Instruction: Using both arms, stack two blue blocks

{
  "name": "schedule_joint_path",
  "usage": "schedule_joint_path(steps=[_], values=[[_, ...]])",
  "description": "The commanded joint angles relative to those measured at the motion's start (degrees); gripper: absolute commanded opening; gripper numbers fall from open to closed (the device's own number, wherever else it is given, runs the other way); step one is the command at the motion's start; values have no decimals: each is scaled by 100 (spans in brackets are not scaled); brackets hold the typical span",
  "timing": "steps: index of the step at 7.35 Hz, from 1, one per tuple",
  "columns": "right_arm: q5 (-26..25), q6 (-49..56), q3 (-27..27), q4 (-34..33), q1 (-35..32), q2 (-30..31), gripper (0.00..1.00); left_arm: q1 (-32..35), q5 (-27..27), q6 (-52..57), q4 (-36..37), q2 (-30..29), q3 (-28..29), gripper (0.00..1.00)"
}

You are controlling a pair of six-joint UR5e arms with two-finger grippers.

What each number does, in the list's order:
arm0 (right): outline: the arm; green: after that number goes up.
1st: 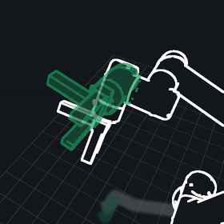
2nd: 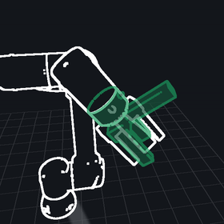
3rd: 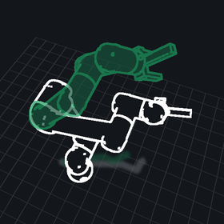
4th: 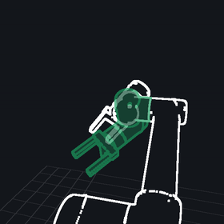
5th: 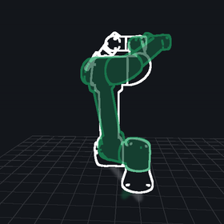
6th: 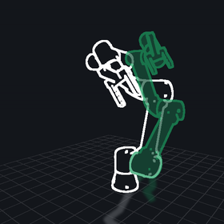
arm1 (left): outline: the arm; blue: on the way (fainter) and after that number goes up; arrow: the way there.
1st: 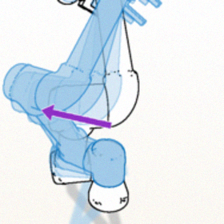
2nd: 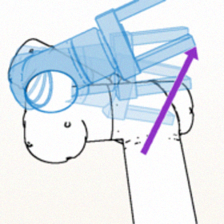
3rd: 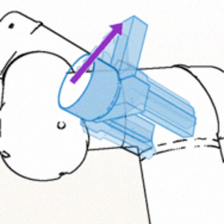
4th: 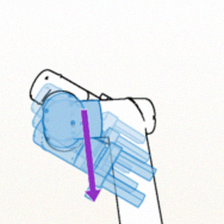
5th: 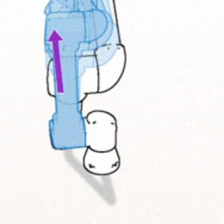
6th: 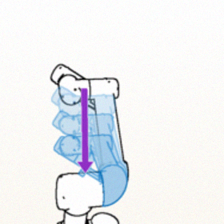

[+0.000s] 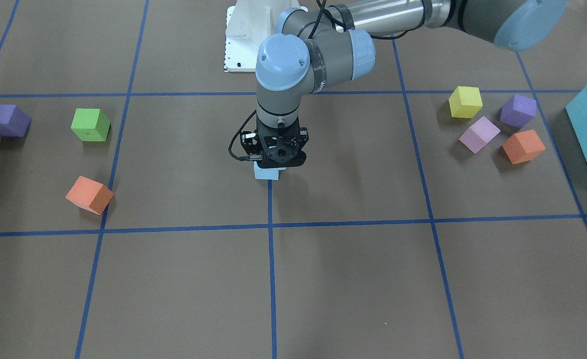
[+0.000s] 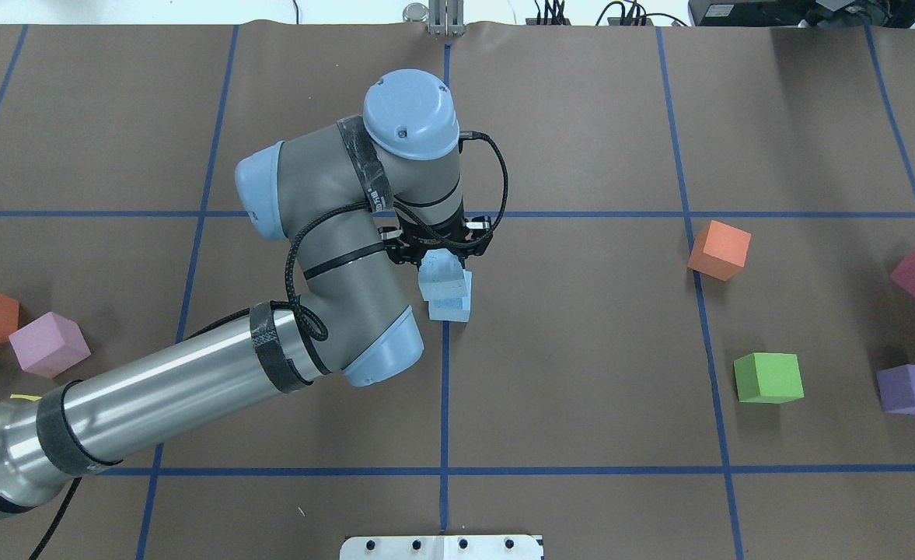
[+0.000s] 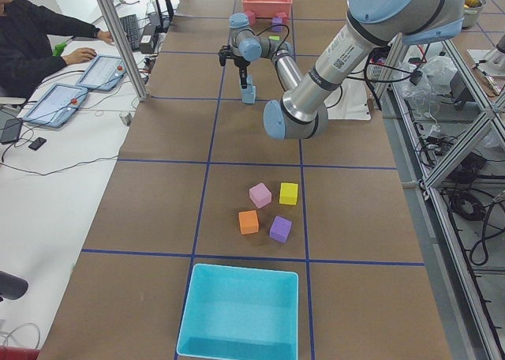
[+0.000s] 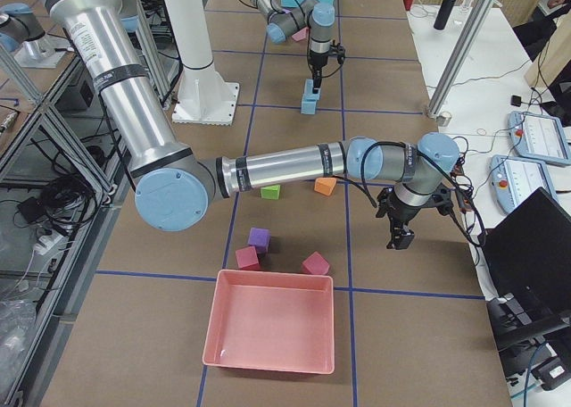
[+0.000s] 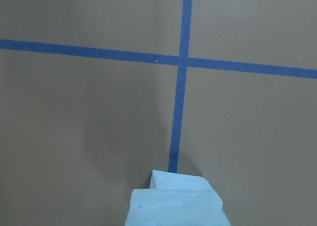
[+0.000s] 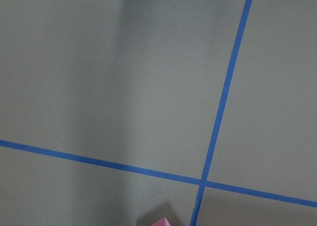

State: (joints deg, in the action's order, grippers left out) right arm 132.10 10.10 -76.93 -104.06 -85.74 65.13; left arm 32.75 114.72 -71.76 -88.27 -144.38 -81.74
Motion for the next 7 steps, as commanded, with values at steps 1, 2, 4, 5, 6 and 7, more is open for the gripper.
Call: schedule_joint_path(steps=[1, 2, 4, 5, 6, 7], values=[[36, -8, 2, 0, 5, 0, 100, -102, -99, -13, -15, -11, 27, 50], [36, -8, 2, 0, 5, -9, 100, -102, -99, -13, -15, -29, 27, 50], [36, -17, 2, 0, 5, -9, 100, -111, -108, -4, -6, -20, 27, 77], [36, -25, 2, 0, 5, -9, 100, -111, -108, 22, -6, -20, 27, 94], [36, -43, 2, 0, 5, -9, 100, -111, -108, 31, -6, -11, 9, 97], [44, -43, 2, 0, 5, -9, 100, -103, -108, 65, -6, -3, -52, 97]])
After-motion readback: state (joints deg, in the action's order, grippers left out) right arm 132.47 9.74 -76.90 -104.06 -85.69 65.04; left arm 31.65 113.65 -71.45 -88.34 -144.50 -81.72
